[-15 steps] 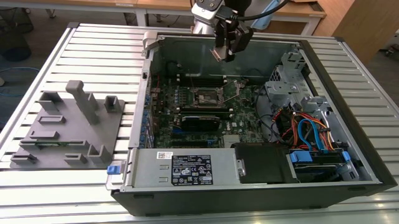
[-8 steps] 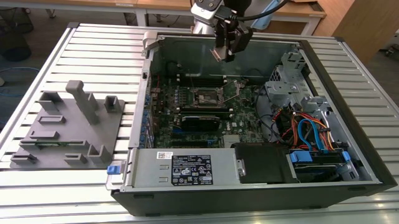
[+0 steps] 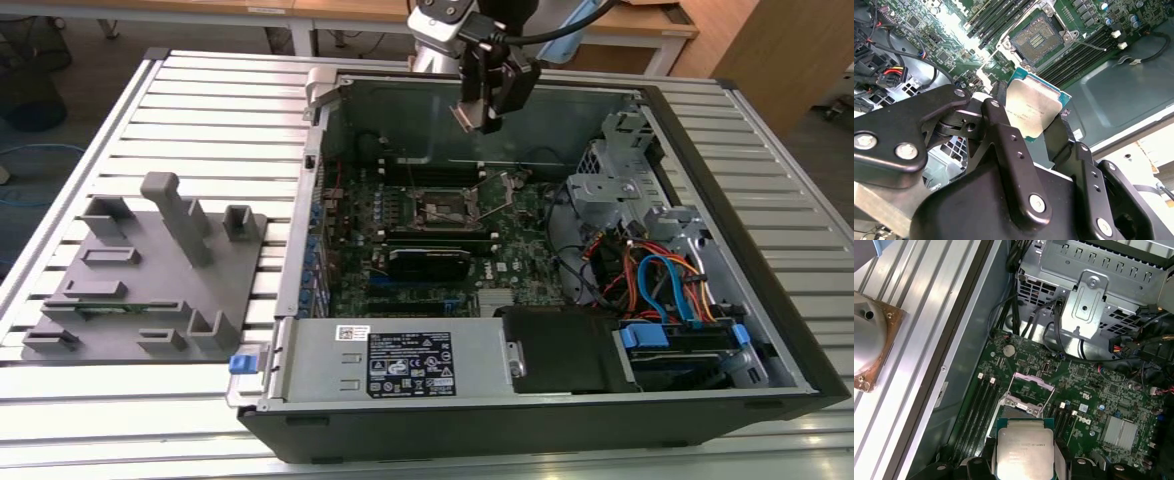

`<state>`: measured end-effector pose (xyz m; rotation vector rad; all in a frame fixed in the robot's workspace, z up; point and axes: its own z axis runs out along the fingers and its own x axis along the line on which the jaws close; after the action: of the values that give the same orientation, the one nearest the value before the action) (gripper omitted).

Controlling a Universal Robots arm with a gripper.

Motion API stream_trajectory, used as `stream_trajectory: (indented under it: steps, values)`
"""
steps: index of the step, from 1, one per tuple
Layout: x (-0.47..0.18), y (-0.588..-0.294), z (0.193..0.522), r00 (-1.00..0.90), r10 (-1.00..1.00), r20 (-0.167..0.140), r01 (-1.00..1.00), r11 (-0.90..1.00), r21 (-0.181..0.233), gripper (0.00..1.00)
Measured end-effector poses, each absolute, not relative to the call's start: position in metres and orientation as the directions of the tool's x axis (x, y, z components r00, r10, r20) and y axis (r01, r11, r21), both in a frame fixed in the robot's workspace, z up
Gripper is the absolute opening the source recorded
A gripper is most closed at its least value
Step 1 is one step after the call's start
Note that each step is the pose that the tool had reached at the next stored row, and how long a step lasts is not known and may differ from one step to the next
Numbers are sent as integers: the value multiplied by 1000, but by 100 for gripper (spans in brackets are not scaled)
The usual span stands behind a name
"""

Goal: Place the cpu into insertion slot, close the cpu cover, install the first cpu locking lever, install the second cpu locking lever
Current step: 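Place the cpu into insertion slot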

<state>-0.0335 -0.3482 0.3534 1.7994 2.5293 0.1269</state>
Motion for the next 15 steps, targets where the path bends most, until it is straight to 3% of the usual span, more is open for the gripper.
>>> stream_trajectory:
  steps: [15]
  values:
    - [-34, -348, 351, -313, 950, 19, 947, 310, 87, 54]
